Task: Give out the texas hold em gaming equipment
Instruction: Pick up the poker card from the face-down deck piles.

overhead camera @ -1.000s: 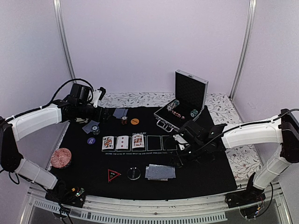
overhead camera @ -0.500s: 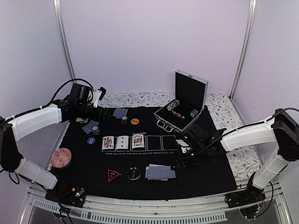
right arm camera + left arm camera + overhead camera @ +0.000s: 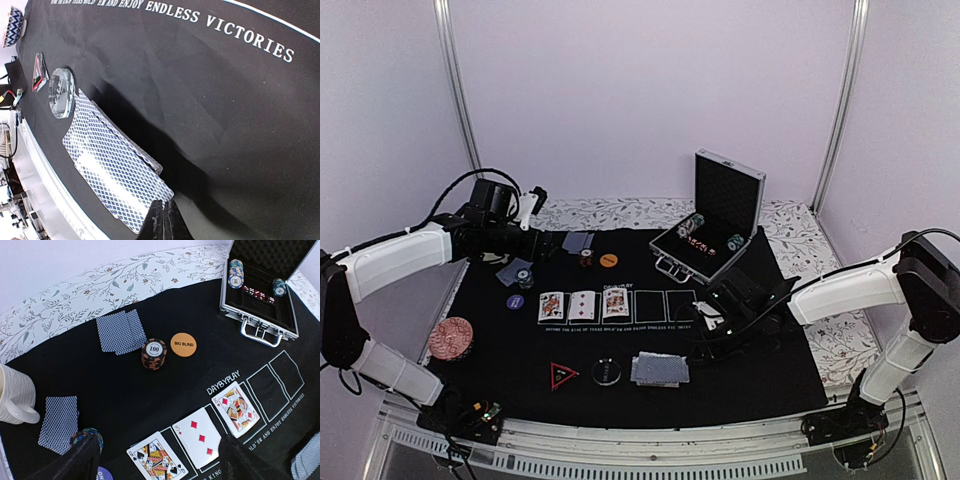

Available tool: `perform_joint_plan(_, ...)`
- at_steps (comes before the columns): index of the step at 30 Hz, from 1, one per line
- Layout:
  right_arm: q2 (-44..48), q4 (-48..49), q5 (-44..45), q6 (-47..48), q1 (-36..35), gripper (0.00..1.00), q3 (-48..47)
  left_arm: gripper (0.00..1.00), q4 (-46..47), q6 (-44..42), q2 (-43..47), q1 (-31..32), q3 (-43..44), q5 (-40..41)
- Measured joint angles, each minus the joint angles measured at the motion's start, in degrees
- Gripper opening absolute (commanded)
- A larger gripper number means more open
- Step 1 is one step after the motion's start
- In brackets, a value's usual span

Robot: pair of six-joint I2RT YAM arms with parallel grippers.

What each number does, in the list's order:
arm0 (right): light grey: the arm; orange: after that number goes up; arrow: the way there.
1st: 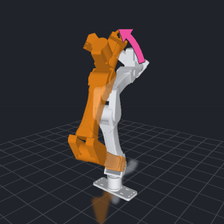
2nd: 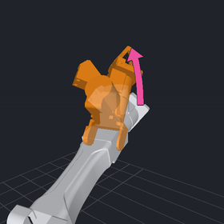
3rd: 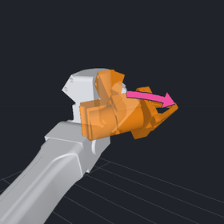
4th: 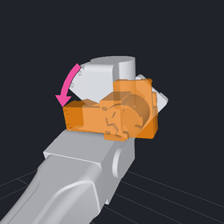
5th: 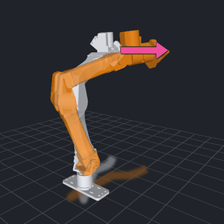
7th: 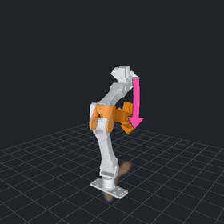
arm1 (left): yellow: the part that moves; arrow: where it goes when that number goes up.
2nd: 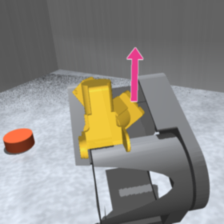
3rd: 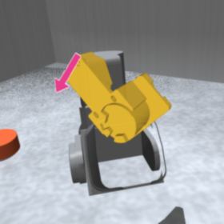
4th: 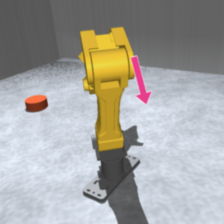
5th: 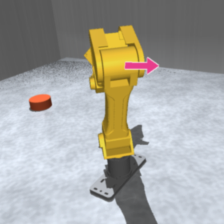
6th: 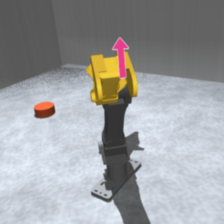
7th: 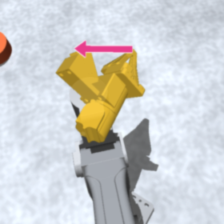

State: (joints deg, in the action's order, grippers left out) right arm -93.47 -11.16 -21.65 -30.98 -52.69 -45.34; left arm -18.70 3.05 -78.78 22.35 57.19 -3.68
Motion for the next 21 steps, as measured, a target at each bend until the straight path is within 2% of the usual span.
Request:
perform_joint_plan(7,0.0,0.0,-0.1,0.1,0.0,0.04,0.0,0.84,0.0,0.0,0.0,0.0,0.0,0.0)
perform_joint_plan(12,0.0,-0.1,0.3,-0.1,0.4,0.27,0.4,0.84,0.0,0.0,0.0,0.0,0.0,-0.5)
perform_joint_plan(16,-0.3,0.2,0.6,-0.9,0.6,0.32,0.4,0.84,0.0,0.0,0.0,0.0,0.0,-0.7)
perform_joint_plan(21,-2.3,1.6,0.3,-1.4,0.2,0.33,-0.1,0.84,0.0,0.0,0.0,0.0,0.0,-0.7)
